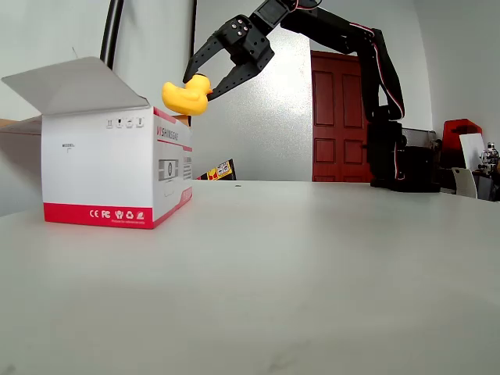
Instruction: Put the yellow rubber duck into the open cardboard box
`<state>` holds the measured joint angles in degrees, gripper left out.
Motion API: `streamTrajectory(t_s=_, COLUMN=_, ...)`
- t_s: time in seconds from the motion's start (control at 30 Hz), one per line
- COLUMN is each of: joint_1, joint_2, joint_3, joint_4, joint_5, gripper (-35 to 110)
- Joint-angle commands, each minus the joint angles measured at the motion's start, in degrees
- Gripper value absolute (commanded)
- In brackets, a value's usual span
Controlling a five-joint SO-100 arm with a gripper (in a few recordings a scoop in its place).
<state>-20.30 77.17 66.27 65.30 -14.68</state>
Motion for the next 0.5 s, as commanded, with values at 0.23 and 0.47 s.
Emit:
streamTrajectory(t_s=0.23, joint_1=-4.2, joint_2=3.2, joint_3=-4.0, joint_4=0.4, joint_5=0.2, gripper=12)
streamTrajectory(t_s=0.47, joint_1=-7.6, joint_2=1.4, joint_3=-7.0, joint_4=0.4, joint_5=0.6, gripper=11)
